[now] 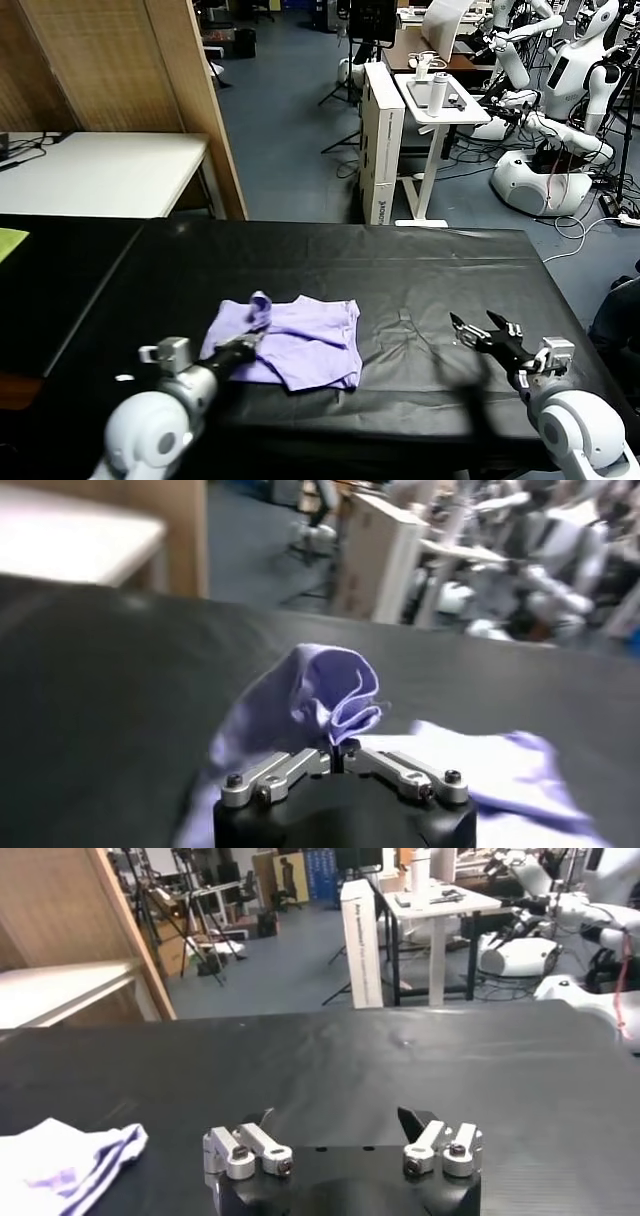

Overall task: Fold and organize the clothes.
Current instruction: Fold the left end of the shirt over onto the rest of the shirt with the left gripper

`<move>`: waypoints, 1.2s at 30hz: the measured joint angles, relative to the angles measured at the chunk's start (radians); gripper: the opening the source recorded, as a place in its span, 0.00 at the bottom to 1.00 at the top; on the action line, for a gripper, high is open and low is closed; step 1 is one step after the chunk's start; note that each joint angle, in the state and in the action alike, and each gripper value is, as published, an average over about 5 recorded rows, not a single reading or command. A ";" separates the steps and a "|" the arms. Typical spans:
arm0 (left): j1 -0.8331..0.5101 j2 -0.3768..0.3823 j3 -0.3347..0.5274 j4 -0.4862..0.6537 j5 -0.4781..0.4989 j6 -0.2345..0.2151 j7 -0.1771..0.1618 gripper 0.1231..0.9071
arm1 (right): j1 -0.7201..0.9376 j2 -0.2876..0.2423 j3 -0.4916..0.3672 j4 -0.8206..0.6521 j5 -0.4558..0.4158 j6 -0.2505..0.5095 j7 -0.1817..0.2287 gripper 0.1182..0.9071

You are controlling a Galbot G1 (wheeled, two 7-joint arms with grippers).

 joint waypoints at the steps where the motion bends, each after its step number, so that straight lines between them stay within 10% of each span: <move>1: -0.014 -0.011 0.019 0.008 -0.007 0.000 -0.005 0.07 | -0.006 0.003 0.003 0.001 -0.003 0.001 -0.001 1.00; 36: -0.127 -0.168 0.171 0.149 0.048 0.000 0.016 0.07 | -0.040 0.025 -0.007 0.015 -0.039 0.007 -0.026 1.00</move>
